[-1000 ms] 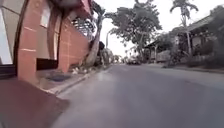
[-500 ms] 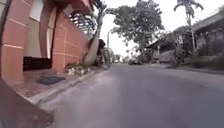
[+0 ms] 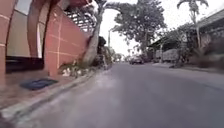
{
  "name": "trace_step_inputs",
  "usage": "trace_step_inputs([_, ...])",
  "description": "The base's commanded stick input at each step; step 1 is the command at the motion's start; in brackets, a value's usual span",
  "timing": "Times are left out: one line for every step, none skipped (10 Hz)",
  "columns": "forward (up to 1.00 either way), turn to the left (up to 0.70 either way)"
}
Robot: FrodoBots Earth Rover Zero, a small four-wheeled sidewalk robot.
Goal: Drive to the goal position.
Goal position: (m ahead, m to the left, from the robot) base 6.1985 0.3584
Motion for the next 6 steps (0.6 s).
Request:
trace_step_inputs([1.0,-0.4])
trace_step_inputs([1.0,-0.29])
trace_step_inputs([1.0,-0.06])
trace_step_inputs([1.0,0.0])
trace_step_inputs([1.0,0.0])
trace_step_inputs([1.0,0.0])
